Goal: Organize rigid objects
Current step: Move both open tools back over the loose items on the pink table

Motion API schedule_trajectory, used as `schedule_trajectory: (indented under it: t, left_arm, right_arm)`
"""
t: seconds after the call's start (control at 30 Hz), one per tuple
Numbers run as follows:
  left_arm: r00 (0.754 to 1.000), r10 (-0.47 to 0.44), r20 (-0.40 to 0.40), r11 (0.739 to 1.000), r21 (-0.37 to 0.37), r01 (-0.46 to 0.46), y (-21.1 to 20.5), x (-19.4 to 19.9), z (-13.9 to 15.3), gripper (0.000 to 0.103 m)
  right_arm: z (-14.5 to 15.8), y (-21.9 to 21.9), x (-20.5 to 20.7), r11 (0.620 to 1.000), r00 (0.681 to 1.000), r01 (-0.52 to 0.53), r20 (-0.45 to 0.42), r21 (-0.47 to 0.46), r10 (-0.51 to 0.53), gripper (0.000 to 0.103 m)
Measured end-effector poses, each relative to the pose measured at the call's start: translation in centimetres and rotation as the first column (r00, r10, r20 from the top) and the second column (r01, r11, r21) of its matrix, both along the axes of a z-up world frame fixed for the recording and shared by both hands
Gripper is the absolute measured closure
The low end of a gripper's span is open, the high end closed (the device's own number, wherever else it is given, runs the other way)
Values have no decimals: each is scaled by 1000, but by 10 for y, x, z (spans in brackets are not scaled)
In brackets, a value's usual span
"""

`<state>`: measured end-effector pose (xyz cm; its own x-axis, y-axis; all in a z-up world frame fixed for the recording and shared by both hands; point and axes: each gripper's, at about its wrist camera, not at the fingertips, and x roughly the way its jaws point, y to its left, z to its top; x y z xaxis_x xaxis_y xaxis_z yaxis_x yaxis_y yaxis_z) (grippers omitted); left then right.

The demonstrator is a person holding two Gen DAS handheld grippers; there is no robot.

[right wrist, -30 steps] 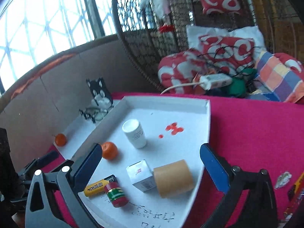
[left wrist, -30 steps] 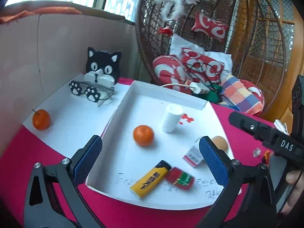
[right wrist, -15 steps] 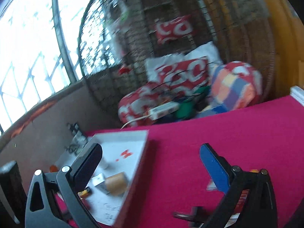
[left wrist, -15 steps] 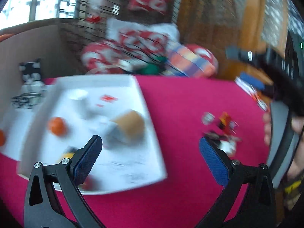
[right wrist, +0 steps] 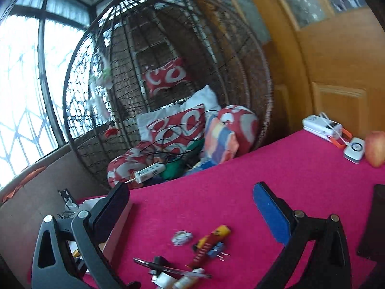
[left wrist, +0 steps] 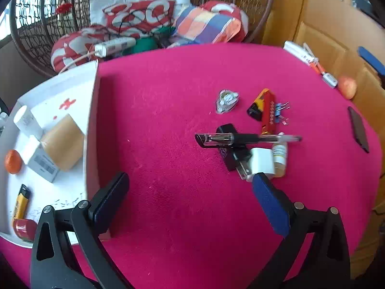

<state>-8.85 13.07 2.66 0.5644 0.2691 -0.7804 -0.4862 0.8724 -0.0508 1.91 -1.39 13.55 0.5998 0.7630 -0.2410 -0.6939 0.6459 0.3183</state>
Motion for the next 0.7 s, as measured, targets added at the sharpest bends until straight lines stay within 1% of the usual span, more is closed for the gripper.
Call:
schedule_trajectory:
  t: [0.1, 0.17, 0.27, 0.43, 0.47, 0.5, 0.57, 0.6, 0.63, 0.7]
  left_arm:
    - [999, 24, -32, 1000, 4, -24, 5, 11, -7, 0]
    - [999, 45, -19, 999, -13, -45, 9, 15, -6, 0]
    - [998, 56, -20, 998, -7, -56, 12, 25, -6, 0]
    - [999, 45, -25, 999, 8, -45, 17, 50, -6, 0]
    - [999, 38, -38, 999, 16, -37, 16, 57, -8, 0]
    - [998, 21, -57, 1000, 15, -21, 16, 64, -11, 0]
    - [998, -5, -67, 1000, -10, 4, 13, 72, -16, 1]
    - [998, -13, -64, 1000, -22, 12, 12, 73, -17, 4]
    - [998, -15, -57, 1000, -25, 14, 10, 73, -17, 14]
    - [998, -25, -55, 1000, -19, 24, 8, 71, -16, 31]
  right_arm:
    - [-6, -15, 11, 999, 999, 16, -36, 29, -15, 0]
    - [-9, -22, 16, 999, 998, 17, -53, 42, -15, 0]
    - [-15, -35, 23, 998, 997, 30, -72, 48, -27, 0]
    - [-22, -51, 34, 996, 993, 55, -112, 63, -47, 0]
    - [-23, -53, 35, 996, 992, 58, -117, 66, -50, 0]
    - [-24, -56, 36, 996, 991, 63, -120, 68, -54, 0]
    - [-25, -59, 37, 995, 991, 68, -124, 71, -59, 0]
    - [-25, -59, 37, 995, 990, 69, -125, 71, -59, 0]
    - [-26, -59, 37, 995, 990, 68, -127, 69, -59, 0]
    - [-27, -58, 37, 996, 990, 67, -130, 65, -58, 0]
